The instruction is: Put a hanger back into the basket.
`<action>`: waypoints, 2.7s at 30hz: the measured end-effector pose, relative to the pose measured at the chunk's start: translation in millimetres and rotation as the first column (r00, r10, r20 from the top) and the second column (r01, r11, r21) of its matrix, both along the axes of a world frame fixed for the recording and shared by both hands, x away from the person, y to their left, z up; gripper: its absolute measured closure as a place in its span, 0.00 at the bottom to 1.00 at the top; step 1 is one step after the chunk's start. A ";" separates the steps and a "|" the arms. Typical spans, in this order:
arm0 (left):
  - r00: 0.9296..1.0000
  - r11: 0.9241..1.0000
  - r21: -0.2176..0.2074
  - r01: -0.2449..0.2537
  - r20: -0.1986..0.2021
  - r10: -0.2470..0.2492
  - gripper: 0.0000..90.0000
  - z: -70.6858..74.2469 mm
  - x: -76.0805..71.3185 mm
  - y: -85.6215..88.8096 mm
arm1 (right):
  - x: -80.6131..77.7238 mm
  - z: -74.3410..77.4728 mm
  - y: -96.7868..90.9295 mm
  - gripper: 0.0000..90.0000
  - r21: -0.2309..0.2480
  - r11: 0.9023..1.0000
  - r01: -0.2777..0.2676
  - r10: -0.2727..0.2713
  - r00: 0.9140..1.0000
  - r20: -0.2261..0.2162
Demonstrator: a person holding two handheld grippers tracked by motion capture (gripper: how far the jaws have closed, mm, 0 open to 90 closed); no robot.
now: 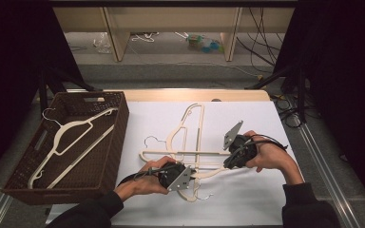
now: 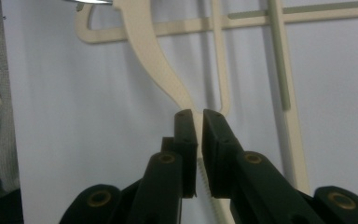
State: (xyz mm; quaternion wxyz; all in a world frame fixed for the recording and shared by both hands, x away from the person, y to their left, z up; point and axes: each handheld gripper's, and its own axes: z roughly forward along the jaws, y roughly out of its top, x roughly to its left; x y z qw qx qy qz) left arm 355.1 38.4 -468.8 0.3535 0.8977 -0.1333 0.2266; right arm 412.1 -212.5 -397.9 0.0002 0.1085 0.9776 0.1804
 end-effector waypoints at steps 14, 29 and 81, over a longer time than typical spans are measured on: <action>0.968 0.965 -0.155 -0.212 -0.168 0.185 0.93 42.0 14.7 8.3 | -3.3 38.3 -35.9 0.64 0.147 0.972 0.182 -0.205 0.964 0.167; 0.834 0.852 -0.173 -0.494 -0.371 0.408 0.95 60.4 39.0 43.0 | -12.4 38.6 -37.2 0.51 0.178 0.962 0.209 -0.242 0.952 0.189; 0.703 0.483 -0.526 -0.700 -0.626 0.337 0.95 163.5 27.8 129.7 | -12.7 23.5 -43.1 0.32 0.205 0.937 0.282 -0.318 0.932 0.175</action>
